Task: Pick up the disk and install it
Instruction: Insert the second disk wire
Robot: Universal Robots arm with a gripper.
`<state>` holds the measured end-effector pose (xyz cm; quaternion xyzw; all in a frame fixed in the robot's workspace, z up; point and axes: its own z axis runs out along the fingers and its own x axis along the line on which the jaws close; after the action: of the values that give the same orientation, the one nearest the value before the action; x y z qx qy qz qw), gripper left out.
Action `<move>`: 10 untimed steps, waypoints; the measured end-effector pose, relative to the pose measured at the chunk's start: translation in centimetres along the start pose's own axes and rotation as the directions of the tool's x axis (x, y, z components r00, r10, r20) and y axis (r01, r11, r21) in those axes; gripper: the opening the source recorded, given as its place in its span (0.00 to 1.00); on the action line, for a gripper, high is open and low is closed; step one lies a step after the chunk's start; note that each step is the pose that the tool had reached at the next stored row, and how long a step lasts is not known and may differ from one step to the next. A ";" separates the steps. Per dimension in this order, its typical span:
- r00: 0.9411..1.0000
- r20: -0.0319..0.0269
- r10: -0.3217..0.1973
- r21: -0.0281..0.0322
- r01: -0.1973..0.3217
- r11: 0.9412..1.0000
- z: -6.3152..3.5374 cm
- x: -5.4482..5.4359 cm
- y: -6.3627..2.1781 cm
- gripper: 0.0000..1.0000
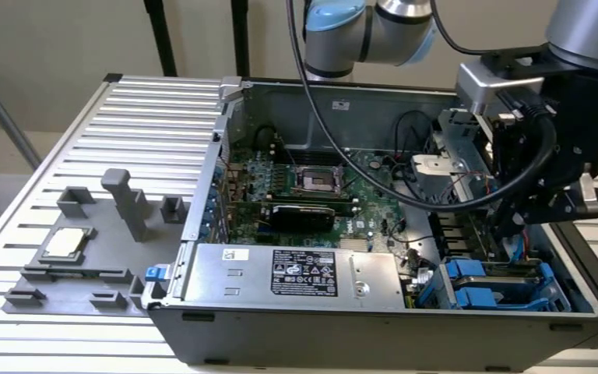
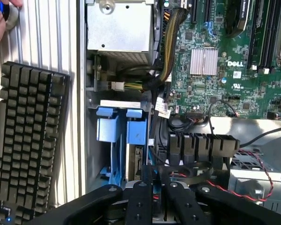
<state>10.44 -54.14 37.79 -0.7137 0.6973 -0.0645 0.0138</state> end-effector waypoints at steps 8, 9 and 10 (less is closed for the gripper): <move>1.000 0.009 0.005 0.062 -0.006 0.998 0.50 1.4 0.82 0.16; 1.000 0.010 0.006 0.065 -0.006 0.998 0.62 1.6 0.85 0.16; 1.000 0.012 0.006 0.066 -0.007 0.998 0.77 1.9 0.89 0.16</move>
<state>9.68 -56.10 37.07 -0.7111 0.6969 -0.0833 0.0417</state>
